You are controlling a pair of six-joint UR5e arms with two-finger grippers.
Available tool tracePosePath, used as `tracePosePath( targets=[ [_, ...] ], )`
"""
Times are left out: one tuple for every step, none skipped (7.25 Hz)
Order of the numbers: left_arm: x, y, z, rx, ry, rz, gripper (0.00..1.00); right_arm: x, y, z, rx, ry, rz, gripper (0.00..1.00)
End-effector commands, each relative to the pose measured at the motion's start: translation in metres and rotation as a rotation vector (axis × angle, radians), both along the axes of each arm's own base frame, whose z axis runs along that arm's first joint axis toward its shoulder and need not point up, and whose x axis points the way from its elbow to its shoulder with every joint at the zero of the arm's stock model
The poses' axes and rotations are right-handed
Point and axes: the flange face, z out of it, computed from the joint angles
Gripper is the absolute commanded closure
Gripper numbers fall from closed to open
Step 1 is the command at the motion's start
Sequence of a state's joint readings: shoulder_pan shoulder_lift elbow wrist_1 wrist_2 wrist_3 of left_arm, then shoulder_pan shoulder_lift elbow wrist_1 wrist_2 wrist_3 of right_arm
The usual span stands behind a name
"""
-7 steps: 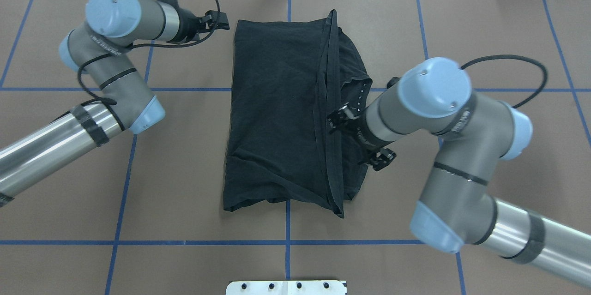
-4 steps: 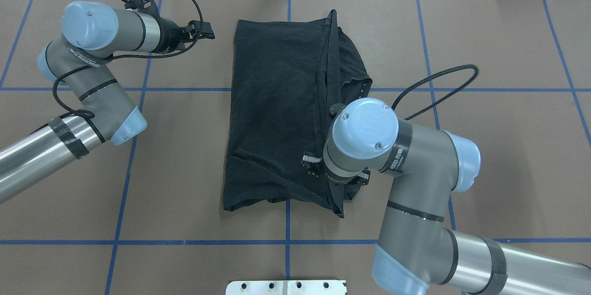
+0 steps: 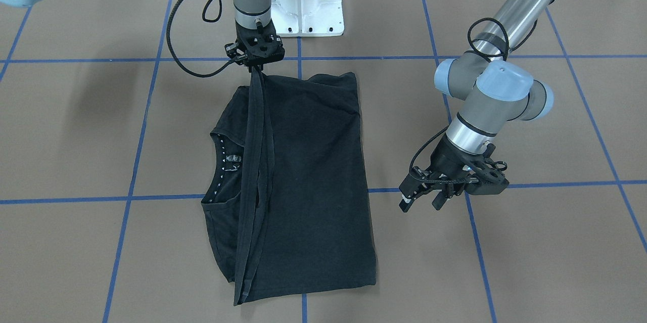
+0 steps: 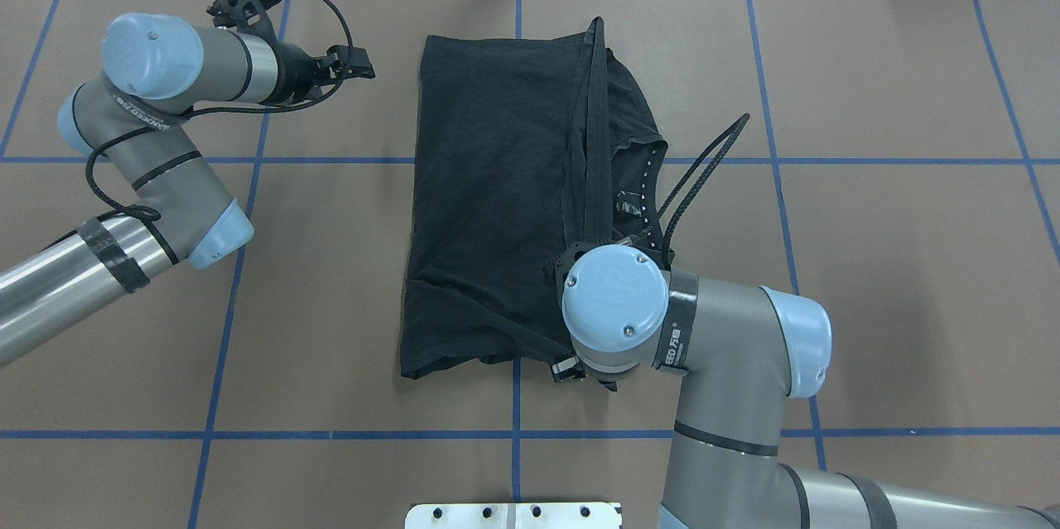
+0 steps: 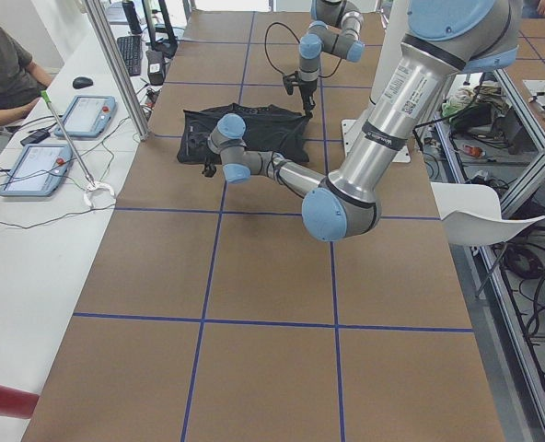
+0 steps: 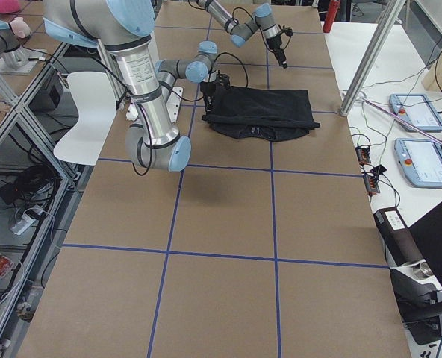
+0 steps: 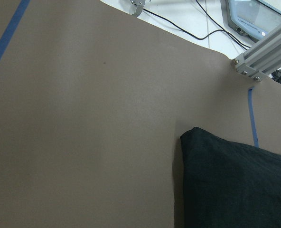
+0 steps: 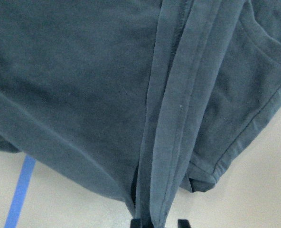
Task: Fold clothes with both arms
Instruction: 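Move the right gripper to the shirt's folded side edge near the collar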
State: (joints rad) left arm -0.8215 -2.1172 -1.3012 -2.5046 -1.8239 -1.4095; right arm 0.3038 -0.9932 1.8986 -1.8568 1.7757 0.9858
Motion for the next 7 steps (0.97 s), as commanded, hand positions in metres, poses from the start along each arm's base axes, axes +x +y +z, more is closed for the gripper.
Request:
tracePosePath(
  targets=[
    [-0.003,0.004,0.012,-0.036,0.010,-0.011,0.00,-0.010,0.016,0.007,0.061,0.048,-0.071,0.37],
    [-0.005,0.006,0.013,-0.036,0.011,-0.013,0.00,-0.010,0.016,0.005,0.067,0.052,-0.081,0.42],
    [-0.013,0.014,0.020,-0.039,0.011,-0.014,0.00,-0.011,0.016,0.008,0.074,0.059,-0.082,0.52],
    [-0.016,0.017,0.021,-0.037,0.012,-0.014,0.00,-0.011,0.016,0.008,0.088,0.063,-0.089,0.57],
    [-0.016,0.018,0.022,-0.040,0.012,-0.014,0.00,-0.013,0.015,0.009,0.094,0.068,-0.088,0.58],
    [-0.016,0.018,0.022,-0.040,0.012,-0.014,0.00,-0.014,0.016,0.009,0.096,0.068,-0.088,0.58],
    [-0.016,0.018,0.022,-0.039,0.013,-0.013,0.00,-0.014,0.015,0.009,0.098,0.069,-0.087,0.58]
  ],
)
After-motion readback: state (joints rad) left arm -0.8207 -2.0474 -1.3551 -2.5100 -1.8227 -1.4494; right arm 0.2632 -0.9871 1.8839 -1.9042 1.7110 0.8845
